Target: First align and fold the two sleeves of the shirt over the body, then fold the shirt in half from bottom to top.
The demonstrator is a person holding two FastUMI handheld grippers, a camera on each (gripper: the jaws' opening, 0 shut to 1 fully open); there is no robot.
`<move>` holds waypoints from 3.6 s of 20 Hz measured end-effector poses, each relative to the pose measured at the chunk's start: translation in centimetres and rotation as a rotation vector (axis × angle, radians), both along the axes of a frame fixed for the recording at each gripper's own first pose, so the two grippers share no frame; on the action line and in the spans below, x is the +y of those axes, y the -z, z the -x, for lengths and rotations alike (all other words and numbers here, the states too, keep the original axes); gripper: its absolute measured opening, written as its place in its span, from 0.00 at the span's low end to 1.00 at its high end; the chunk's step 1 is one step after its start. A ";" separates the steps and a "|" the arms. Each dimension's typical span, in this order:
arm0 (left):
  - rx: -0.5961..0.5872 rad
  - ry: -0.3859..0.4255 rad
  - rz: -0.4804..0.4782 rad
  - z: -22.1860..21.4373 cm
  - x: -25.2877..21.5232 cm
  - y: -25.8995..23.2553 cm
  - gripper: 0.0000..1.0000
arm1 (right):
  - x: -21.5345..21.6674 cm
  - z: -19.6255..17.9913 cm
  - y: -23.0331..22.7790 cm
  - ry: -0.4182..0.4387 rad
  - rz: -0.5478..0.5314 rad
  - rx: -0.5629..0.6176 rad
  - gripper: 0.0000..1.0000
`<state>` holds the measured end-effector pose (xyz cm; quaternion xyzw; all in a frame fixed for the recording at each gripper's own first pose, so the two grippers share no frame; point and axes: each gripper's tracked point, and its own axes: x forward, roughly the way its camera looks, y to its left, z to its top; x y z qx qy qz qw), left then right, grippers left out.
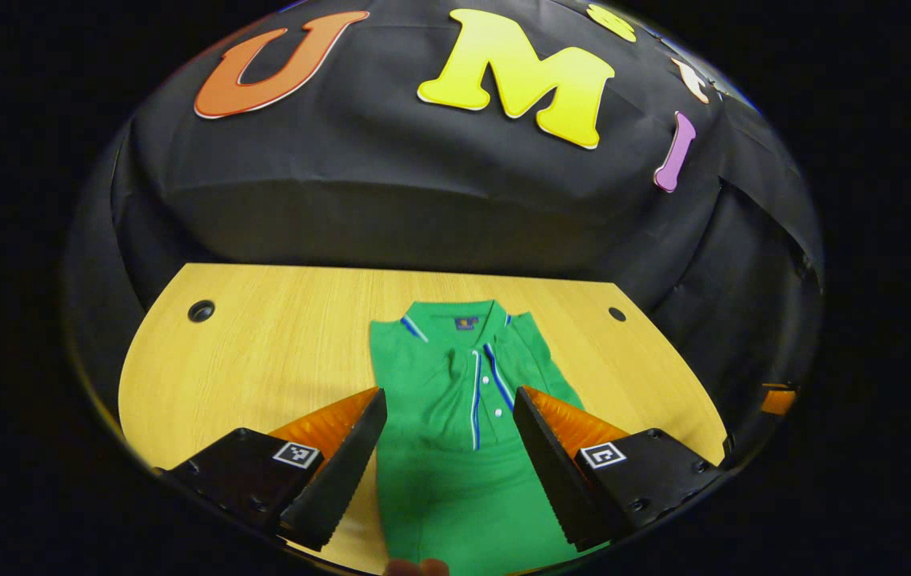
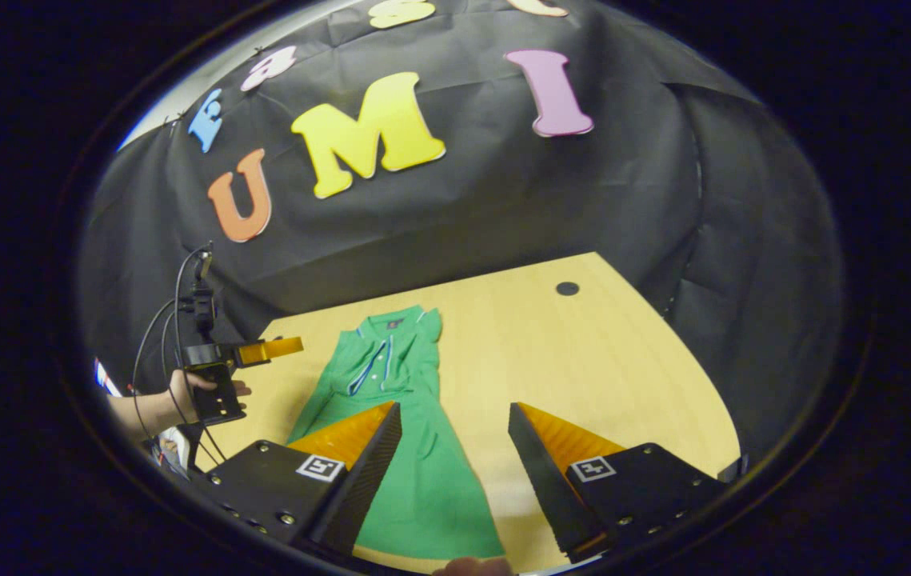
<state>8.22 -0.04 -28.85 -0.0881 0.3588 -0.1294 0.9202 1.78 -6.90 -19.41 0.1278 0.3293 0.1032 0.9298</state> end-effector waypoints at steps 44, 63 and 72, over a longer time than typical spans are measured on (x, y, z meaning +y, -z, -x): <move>0.315 0.206 -0.102 30.3 -0.7 11.0 0.05 | 2.5 14.1 18.6 -0.502 0.351 0.371 0.04; 0.099 0.140 -0.007 19.3 -0.6 -0.8 0.03 | 4.7 4.4 4.9 -0.376 0.139 0.161 0.00; -0.061 0.103 -0.012 9.5 1.2 -6.7 0.03 | 6.3 -4.2 -0.4 -0.356 0.104 0.044 0.00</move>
